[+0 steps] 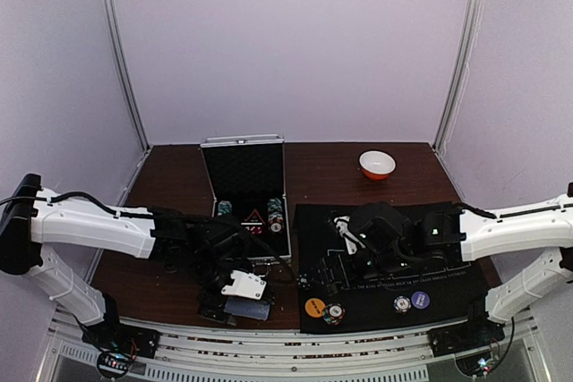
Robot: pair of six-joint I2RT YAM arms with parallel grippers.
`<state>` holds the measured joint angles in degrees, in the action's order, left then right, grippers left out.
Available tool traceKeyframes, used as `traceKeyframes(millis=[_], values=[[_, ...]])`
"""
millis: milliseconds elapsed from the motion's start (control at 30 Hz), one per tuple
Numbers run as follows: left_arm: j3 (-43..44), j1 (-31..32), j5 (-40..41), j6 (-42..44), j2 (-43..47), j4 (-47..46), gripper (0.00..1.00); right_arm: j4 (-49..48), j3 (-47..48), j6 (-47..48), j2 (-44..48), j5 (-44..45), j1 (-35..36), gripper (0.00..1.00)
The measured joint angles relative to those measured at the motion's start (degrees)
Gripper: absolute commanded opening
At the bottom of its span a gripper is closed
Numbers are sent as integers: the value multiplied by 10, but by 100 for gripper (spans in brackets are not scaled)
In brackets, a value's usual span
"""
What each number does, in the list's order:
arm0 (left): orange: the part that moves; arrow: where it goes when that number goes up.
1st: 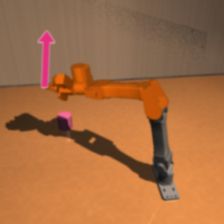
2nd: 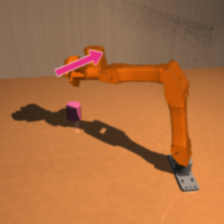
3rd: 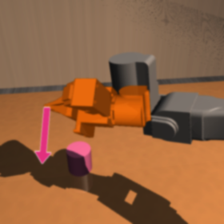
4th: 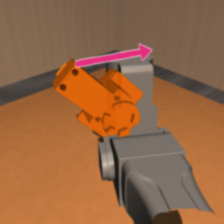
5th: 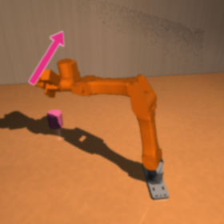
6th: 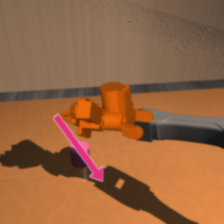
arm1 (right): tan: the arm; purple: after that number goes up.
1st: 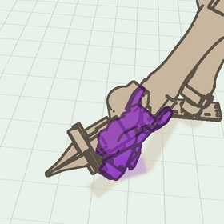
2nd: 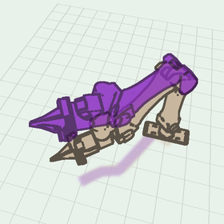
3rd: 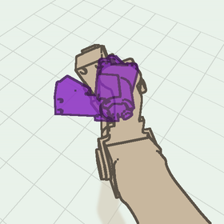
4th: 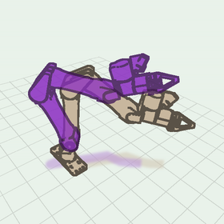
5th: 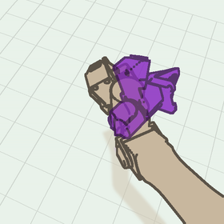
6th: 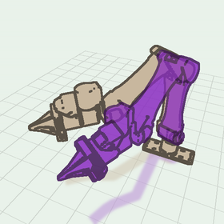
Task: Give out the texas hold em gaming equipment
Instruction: Pick up the face-down deck piles from the corner of the board.
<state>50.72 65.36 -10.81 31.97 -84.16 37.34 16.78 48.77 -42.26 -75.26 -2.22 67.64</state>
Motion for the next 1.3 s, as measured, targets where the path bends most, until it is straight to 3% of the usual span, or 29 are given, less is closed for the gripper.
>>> traceKeyframes(millis=[600, 767, 967, 1300], values=[[-25, 0, 29, -4, -64, -67, 98, 12, 15, 18, -10, -1, 0, 100], [-25, 0, 30, -12, -83, -84, 75, 12, 15, 17, -13, -2, -1, 100], [-24, 1, 19, -16, -88, -87, 55, 15, 15, 15, -13, -2, -1, 100], [-20, 2, 38, -23, -81, -111, 47, 24, 7, -4, 5, 7, -2, 100]])
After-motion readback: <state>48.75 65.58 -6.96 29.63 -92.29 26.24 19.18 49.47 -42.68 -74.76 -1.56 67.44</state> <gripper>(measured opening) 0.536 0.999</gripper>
